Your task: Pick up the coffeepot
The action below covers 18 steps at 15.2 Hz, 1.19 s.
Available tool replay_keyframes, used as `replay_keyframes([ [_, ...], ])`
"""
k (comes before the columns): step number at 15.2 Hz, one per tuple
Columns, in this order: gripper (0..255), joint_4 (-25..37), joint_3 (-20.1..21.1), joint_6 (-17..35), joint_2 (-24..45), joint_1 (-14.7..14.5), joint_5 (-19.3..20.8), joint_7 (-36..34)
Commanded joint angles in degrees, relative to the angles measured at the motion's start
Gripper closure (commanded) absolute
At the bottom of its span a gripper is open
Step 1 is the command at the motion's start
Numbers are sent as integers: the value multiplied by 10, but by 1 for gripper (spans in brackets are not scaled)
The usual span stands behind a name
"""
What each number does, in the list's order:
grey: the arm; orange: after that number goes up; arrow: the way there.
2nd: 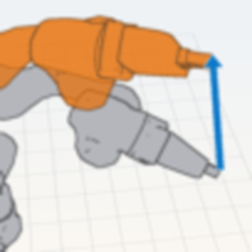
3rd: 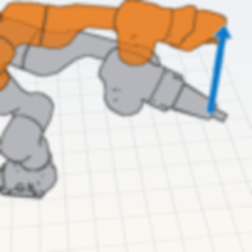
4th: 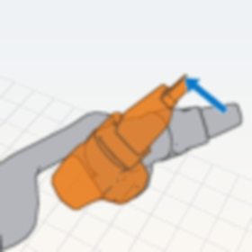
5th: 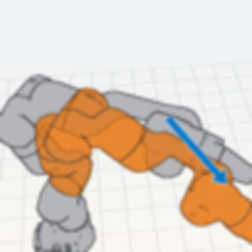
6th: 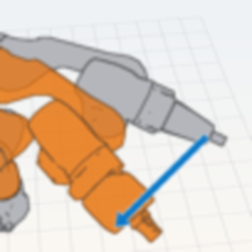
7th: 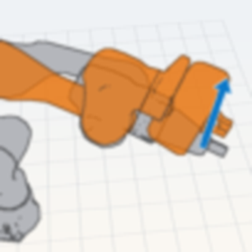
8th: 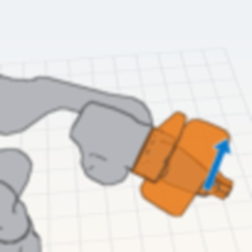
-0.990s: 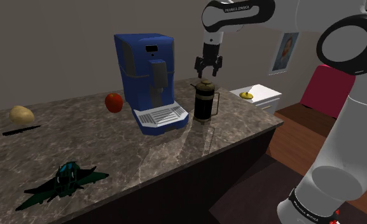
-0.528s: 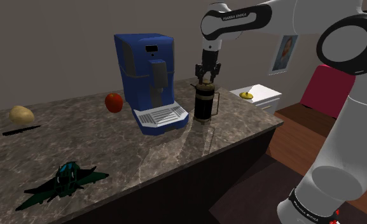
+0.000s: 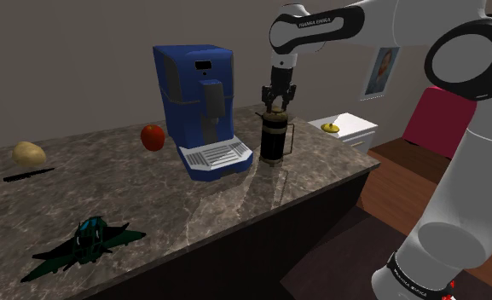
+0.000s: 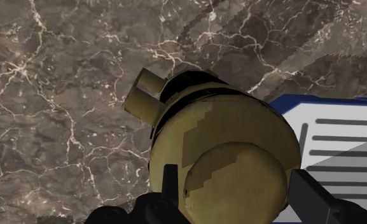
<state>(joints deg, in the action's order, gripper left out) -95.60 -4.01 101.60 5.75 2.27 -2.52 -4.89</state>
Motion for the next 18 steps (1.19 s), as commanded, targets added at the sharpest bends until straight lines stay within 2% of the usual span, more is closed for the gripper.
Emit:
replay_keyframes([
  [1, 255, 0, 0, 0, 1, 0, 0, 0],
  [16, 255, 141, -1, -122, 19, 1, -1, -3],
  [18, 255, 143, -1, -124, 20, 1, -1, -3],
])
